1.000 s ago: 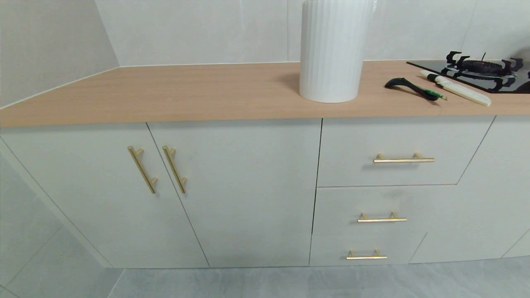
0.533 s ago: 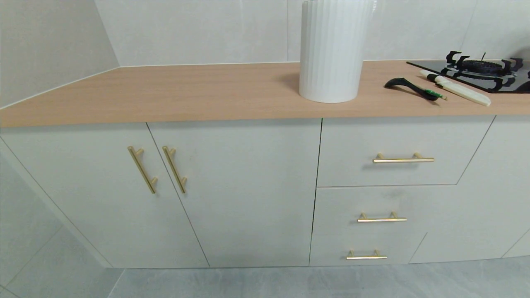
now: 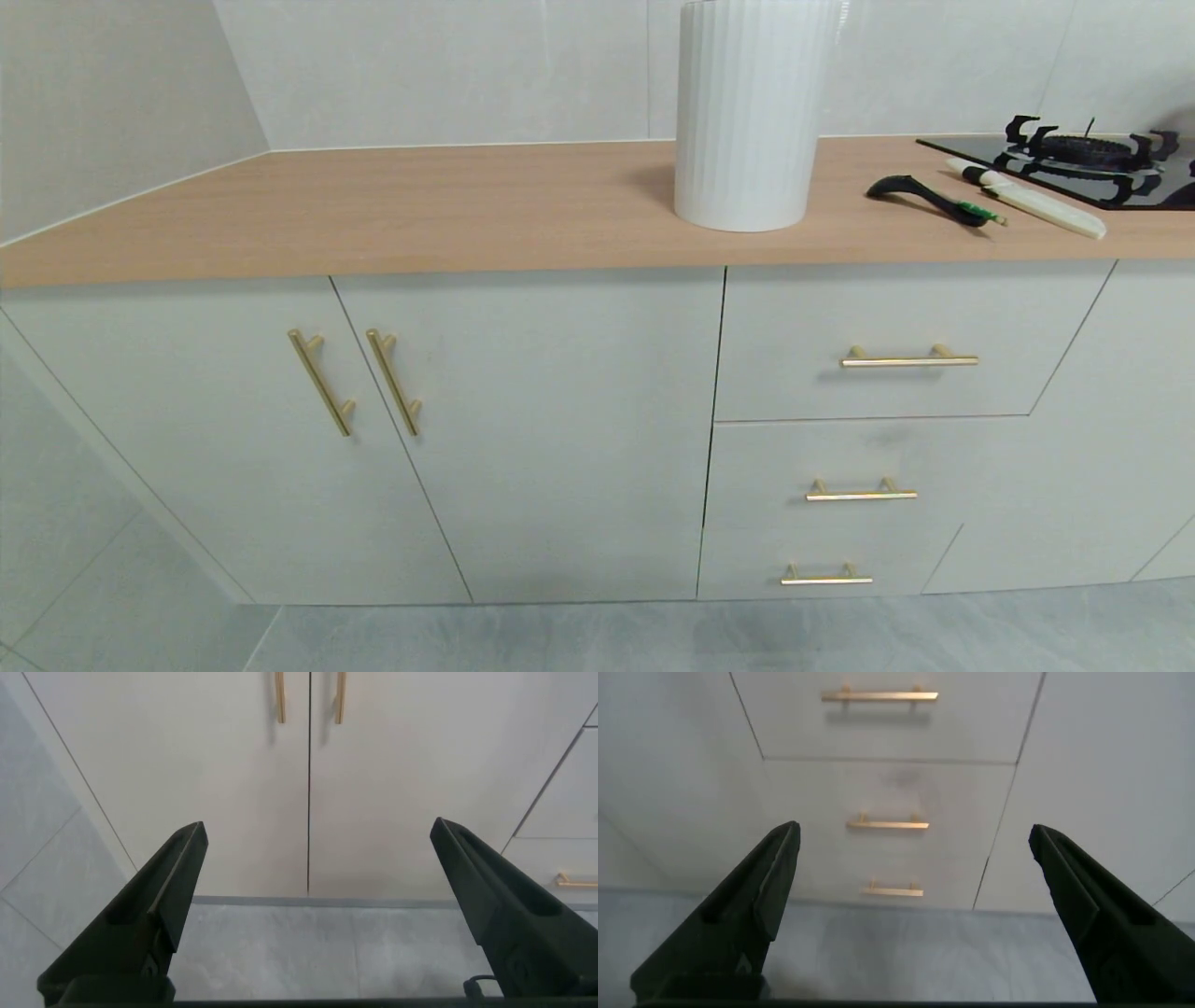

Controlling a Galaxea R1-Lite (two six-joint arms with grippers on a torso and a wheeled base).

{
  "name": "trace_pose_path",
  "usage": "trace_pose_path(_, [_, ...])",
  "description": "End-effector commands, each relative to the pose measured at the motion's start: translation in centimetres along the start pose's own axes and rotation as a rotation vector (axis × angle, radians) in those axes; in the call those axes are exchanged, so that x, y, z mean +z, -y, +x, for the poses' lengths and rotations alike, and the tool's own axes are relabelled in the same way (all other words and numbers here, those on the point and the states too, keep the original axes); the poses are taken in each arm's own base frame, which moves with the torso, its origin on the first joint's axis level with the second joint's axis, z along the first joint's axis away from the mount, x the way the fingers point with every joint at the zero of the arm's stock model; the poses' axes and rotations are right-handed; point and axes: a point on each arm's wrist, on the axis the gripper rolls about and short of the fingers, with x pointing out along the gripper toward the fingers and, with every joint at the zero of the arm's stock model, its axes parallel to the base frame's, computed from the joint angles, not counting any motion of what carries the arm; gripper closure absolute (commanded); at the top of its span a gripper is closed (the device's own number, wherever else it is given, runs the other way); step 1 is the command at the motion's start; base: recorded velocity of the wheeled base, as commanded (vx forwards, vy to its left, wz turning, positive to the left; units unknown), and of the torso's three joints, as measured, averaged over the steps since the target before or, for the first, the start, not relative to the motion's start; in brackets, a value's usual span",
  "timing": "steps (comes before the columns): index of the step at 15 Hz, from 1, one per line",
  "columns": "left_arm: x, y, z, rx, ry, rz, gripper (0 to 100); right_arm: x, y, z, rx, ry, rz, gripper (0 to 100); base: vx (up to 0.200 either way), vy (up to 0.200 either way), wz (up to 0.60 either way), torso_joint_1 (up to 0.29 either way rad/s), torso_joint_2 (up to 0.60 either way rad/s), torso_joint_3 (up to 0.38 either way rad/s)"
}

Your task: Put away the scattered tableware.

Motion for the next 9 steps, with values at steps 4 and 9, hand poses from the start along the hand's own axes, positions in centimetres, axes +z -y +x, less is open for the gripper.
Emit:
trace_pose_path(4, [0.0,0.0,0.0,0.0,-0.002,-0.001,0,4.8,-0.8,14.2,0.111,-0.42,-0.005,0,0.0,0.0,0.0,0.0,0.0,0.0])
trace_pose_path(9, [0.0,0.0,0.0,0.0,-0.002,0.001,0,-0.8,-1.3,23.4,0.107,-0.602,0.0,0,0.0,0.0,0.0,0.0,0.0,0.0])
